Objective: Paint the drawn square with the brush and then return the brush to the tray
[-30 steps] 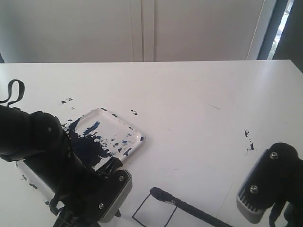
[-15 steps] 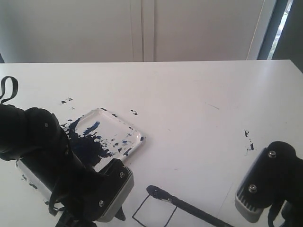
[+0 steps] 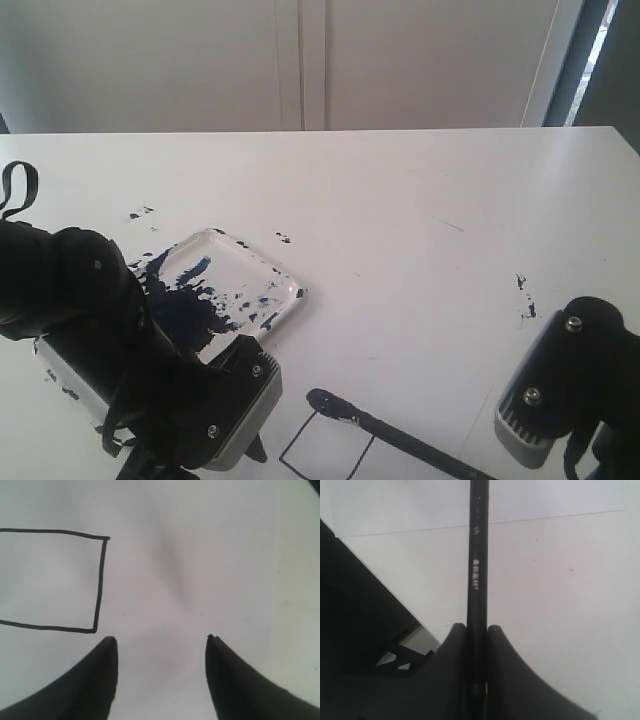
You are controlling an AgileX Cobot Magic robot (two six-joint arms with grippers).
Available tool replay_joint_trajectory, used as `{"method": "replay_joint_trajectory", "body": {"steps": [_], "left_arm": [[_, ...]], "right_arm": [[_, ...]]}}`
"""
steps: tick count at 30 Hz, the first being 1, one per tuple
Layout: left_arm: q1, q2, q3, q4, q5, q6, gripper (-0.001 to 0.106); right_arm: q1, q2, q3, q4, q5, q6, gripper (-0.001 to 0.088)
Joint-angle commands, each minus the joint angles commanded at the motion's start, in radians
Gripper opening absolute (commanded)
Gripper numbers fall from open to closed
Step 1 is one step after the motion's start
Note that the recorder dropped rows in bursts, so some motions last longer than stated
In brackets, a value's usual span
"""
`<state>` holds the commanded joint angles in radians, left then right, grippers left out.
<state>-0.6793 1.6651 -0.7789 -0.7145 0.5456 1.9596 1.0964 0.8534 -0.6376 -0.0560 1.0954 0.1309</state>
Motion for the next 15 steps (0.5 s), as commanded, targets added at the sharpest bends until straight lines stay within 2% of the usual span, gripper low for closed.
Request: {"method": "replay_joint_trajectory", "body": {"steps": [5, 15], "left_arm": [[0.0, 0.0, 0.0, -0.002, 0.0, -0.05, 0.068], [0.0, 0.058, 0.0, -0.017, -0.033, -0.053, 0.067]], "right_arm": [[0.0, 0.0, 0.0, 0.0, -0.002, -0.002, 0.0], [0.0, 0.0, 0.0, 0.0, -0.001, -0.003, 0.0]]}}
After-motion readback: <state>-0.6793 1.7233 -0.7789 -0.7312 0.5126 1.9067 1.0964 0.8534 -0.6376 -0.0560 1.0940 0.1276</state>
